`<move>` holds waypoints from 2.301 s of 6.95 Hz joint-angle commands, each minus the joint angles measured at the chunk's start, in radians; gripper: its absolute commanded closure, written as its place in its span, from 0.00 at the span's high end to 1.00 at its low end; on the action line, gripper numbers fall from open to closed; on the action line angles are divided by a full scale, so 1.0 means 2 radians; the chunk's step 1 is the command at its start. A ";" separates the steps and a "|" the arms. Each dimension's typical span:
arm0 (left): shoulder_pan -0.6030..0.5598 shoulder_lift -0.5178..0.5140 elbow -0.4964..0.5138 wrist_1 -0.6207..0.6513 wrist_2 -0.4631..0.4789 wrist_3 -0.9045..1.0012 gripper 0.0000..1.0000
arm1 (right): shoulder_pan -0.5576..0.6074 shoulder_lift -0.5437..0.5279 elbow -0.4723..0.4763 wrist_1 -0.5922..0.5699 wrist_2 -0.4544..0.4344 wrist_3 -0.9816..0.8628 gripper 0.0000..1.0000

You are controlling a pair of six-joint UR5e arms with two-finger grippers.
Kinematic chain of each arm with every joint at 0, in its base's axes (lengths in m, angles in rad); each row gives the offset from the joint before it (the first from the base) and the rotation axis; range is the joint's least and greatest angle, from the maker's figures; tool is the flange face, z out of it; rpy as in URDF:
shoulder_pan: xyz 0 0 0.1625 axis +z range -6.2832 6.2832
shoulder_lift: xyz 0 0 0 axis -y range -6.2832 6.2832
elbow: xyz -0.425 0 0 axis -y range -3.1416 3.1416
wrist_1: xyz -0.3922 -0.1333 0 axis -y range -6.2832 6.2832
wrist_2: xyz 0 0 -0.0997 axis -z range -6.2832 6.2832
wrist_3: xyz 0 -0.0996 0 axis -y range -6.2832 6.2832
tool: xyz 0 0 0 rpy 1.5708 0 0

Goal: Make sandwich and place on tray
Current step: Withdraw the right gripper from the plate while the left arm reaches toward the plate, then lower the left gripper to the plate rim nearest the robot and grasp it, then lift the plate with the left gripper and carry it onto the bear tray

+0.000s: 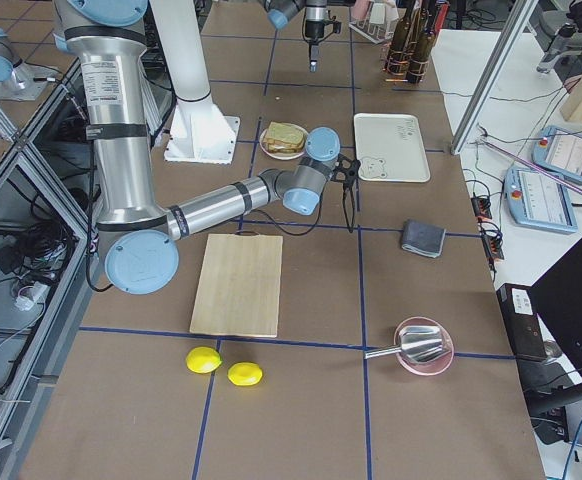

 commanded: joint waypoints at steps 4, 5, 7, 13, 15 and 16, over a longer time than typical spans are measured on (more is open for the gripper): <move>0.124 -0.085 0.070 0.000 0.064 -0.088 0.48 | 0.015 -0.006 -0.028 -0.002 -0.004 -0.053 1.00; 0.152 -0.087 0.075 0.000 0.092 -0.099 0.46 | 0.015 -0.007 -0.028 -0.002 -0.004 -0.053 1.00; 0.161 -0.100 0.087 -0.001 0.106 -0.101 0.43 | 0.015 -0.008 -0.028 -0.001 -0.004 -0.053 1.00; 0.163 -0.117 0.118 -0.003 0.106 -0.101 0.32 | 0.015 -0.013 -0.027 0.001 -0.004 -0.053 1.00; 0.163 -0.120 0.121 -0.004 0.106 -0.101 0.30 | 0.016 -0.014 -0.024 0.001 -0.003 -0.053 1.00; 0.163 -0.121 0.123 -0.005 0.106 -0.100 0.26 | 0.016 -0.016 -0.024 0.002 -0.003 -0.053 1.00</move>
